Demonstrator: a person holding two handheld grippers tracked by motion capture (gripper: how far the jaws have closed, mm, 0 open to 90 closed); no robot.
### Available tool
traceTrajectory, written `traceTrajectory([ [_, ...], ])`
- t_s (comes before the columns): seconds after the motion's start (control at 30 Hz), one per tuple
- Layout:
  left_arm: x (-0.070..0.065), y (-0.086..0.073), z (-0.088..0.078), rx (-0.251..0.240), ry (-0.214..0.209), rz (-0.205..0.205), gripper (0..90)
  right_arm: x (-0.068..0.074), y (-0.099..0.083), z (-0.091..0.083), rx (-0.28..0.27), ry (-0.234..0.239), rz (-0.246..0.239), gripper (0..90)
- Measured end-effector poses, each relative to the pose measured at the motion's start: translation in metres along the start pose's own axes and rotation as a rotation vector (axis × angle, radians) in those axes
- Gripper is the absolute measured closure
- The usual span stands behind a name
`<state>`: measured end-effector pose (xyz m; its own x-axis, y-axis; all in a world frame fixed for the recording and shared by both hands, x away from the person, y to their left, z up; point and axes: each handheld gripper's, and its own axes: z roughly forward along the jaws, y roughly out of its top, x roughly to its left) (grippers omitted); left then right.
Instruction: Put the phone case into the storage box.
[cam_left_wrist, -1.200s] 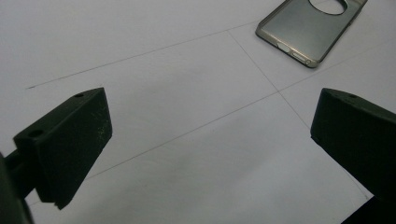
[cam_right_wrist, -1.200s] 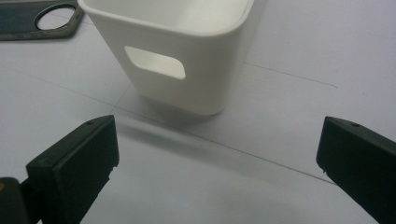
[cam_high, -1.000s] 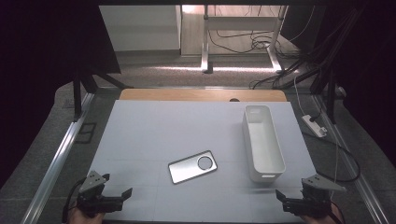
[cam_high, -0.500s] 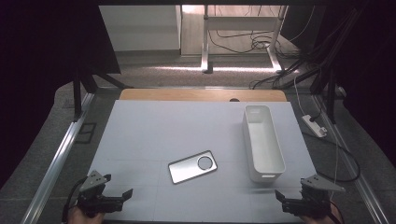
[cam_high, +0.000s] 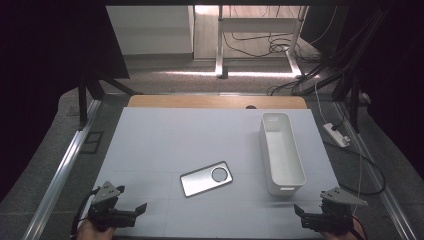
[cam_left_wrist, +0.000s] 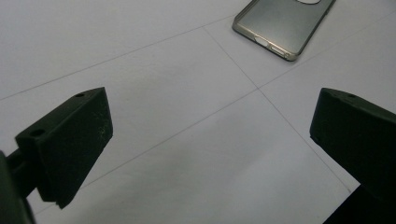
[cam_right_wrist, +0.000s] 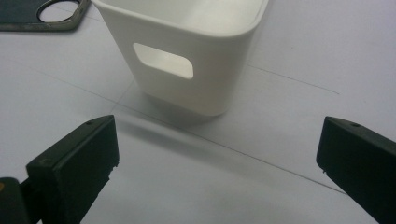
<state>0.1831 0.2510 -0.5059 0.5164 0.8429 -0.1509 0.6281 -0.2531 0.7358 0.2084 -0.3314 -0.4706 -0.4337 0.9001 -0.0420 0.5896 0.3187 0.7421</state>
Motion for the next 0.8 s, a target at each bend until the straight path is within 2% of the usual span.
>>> traceTrajectory([
  [0.23,-0.001,0.005,0.006,0.01,-0.022,-0.004,0.0,-0.002,0.0,0.0,-0.004,-0.004,0.018,0.0],
  [0.4,-0.002,0.011,0.01,0.016,-0.027,-0.024,0.0,-0.001,0.0,0.001,0.0,0.0,0.014,0.0],
  [0.8,-0.009,0.028,0.022,0.076,-0.028,0.008,0.0,-0.002,0.0,0.002,0.008,0.005,0.014,0.0],
])
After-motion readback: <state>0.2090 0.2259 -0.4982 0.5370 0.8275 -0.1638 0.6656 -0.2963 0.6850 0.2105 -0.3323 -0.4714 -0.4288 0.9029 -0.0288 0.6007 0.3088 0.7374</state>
